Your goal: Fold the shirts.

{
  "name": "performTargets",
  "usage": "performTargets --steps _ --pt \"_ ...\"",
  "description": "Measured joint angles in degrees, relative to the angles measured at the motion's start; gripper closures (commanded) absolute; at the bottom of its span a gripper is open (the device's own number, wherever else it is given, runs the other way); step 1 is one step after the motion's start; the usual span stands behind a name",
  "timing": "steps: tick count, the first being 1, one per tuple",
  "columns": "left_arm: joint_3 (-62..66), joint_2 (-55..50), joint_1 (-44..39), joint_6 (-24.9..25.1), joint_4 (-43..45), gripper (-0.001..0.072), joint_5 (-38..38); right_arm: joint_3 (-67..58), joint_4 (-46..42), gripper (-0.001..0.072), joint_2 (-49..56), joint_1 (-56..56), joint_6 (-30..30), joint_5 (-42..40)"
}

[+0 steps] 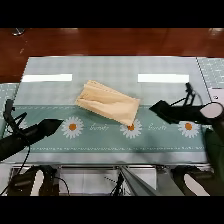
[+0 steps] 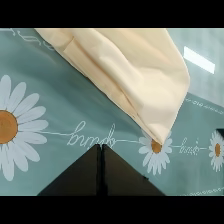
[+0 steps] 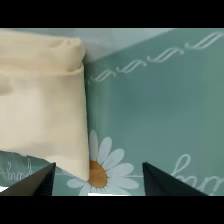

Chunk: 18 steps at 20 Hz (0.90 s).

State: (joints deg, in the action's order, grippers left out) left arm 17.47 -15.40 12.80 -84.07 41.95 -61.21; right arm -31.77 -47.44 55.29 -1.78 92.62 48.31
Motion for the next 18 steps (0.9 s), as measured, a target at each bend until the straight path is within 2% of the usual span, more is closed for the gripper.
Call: performTargets --steps 4,9,10,12,13,15,18 --pt "0.0 0.0 0.0 0.0 0.0 0.0682 0.8 -2.3 11.0 0.0084 12.5 -3.4 -9.1 -1.3" --pt "0.0 0.0 0.0 0.0 0.0 0.0682 1.2 -11.5 15.9 0.0092 26.8 -5.8 -14.7 3.8" --pt "0.0 0.0 0.0 0.0 0.0 0.0682 1.2 -13.2 16.6 0.0135 29.0 -6.8 -15.2 4.8" --pt "0.0 0.0 0.0 0.0 0.0 0.0682 1.2 -16.7 16.2 0.0567 32.7 -8.5 -15.9 5.3" --pt "0.0 0.0 0.0 -0.1 0.0 0.0682 1.2 -18.6 15.3 0.0691 34.1 -9.2 -16.3 5.4" --pt "0.0 0.0 0.0 -0.2 0.0 0.0682 1.2 -23.1 15.2 0.0691 35.7 -9.9 -17.7 6.5" --pt "0.0 0.0 0.0 -0.2 0.0 0.0682 1.2 -33.4 11.1 0.0691 36.6 -10.5 -18.4 12.2"
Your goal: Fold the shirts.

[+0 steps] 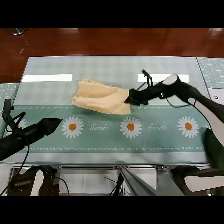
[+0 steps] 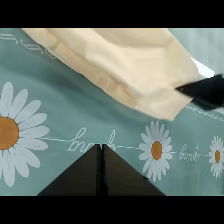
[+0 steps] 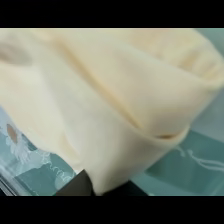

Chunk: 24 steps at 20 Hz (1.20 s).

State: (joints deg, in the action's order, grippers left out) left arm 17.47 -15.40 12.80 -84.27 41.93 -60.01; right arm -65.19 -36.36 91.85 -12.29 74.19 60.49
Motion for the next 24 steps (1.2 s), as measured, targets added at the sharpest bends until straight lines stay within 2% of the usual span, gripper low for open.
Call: performTargets --steps 6,11,19,24 --pt "0.0 0.0 0.0 0.0 -0.2 0.0681 0.0 -29.9 -14.7 0.0691 -2.0 1.1 5.8 15.2" --pt "0.0 0.0 0.0 0.0 -0.4 0.0681 -0.4 -46.7 -20.4 0.0691 -4.8 9.3 12.2 24.4" --pt "0.0 0.0 0.0 0.0 -0.6 0.0681 -0.6 -51.1 -24.3 0.0692 -13.7 36.9 19.5 39.8" --pt "0.0 0.0 0.0 0.0 -0.6 0.0681 -0.6 -40.7 -32.0 0.0691 -22.9 53.8 20.4 44.3"
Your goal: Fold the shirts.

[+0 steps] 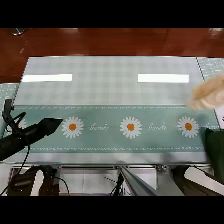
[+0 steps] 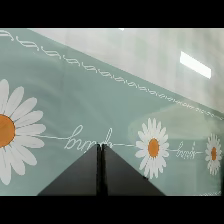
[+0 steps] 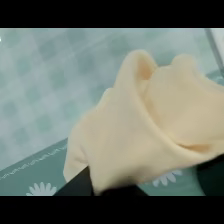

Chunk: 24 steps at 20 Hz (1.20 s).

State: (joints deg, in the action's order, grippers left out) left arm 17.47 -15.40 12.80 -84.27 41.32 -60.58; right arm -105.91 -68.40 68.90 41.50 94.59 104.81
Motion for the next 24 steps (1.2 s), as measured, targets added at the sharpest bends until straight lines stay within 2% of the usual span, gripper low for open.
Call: performTargets --steps 3,6,7,8,9,10,12,13,15,18,20,22,24 --pt "0.0 0.0 0.0 0.0 0.0 0.0681 0.2 10.7 -5.4 0.069 -7.3 9.1 -0.2 0.8" --pt "0.0 0.0 0.0 0.5 -0.7 0.0681 0.2 21.0 -16.6 0.0689 -15.8 17.3 0.3 1.1" --pt "0.0 0.0 0.0 1.1 -1.4 0.0681 0.0 24.1 -20.9 0.0608 -18.5 19.1 1.6 1.1" --pt "0.0 0.0 0.0 1.8 -2.0 0.0681 -0.4 27.3 -24.8 0.0241 -21.1 20.5 3.0 1.1" --pt "0.0 0.0 0.0 2.4 -2.6 0.0681 -0.5 30.3 -27.9 0.0091 -23.3 21.5 4.0 1.0" --pt "0.0 0.0 0.0 2.8 -3.1 0.068 -0.3 32.5 -30.2 0.009 -24.7 22.2 4.5 0.9" --pt "0.0 -0.1 0.0 3.5 -3.7 0.0681 0.7 35.4 -32.6 0.0093 -26.3 23.0 5.4 0.1" --pt "0.0 -0.3 0.0 3.7 -3.9 0.0681 1.8 36.0 -32.2 0.0145 -26.4 23.3 5.4 -0.7" --pt "1.2 -1.8 0.0 4.7 -4.3 0.0681 4.7 35.5 -28.7 0.0687 -25.6 23.6 5.0 -3.5" --pt "7.9 -8.7 -0.6 8.9 -7.0 0.0682 6.0 32.1 -13.7 0.0691 -21.7 22.9 1.7 -10.3" --pt "17.0 -16.3 -2.6 11.5 -8.4 0.0683 5.0 29.8 -2.0 0.0691 -18.3 18.1 -0.1 -15.6" --pt "28.9 -25.2 -6.8 12.9 -8.6 0.0683 3.5 28.3 6.1 0.0691 -14.9 8.1 -2.6 -21.6" --pt "41.6 -34.0 -13.5 12.9 -4.9 0.0683 2.1 27.5 9.0 0.0691 -11.5 -5.7 -5.6 -26.8"
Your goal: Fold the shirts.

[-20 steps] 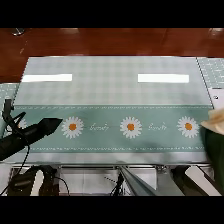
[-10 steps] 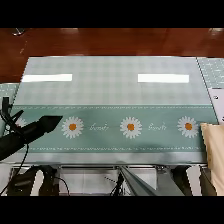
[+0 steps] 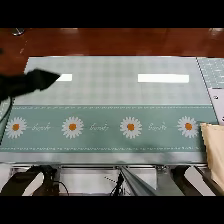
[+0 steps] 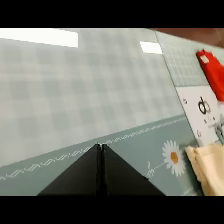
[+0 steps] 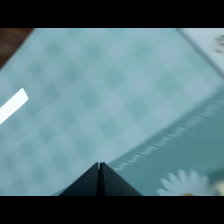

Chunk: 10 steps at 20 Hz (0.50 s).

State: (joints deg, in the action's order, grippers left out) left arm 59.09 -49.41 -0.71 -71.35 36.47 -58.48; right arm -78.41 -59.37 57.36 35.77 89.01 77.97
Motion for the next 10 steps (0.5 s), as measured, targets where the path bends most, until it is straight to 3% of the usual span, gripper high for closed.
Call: performTargets --steps 2,5,7,10 --pt "9.1 -7.0 -7.4 -3.9 10.3 0.0682 -0.9 -0.3 -3.7 0.0691 3.8 -15.1 -1.3 -3.7" --pt "13.9 -14.3 -15.5 -15.1 29.9 0.0681 -1.5 1.2 -16.7 0.0691 10.3 -31.3 1.5 -6.1" --pt "14.3 -18.0 -18.0 -20.4 38.6 0.0681 -2.1 3.1 -23.7 0.0691 14.5 -37.3 4.3 -6.5" --pt "14.6 -21.2 -19.5 -24.3 45.0 0.0681 -3.5 4.7 -29.6 0.0691 18.3 -41.3 7.5 -6.8"
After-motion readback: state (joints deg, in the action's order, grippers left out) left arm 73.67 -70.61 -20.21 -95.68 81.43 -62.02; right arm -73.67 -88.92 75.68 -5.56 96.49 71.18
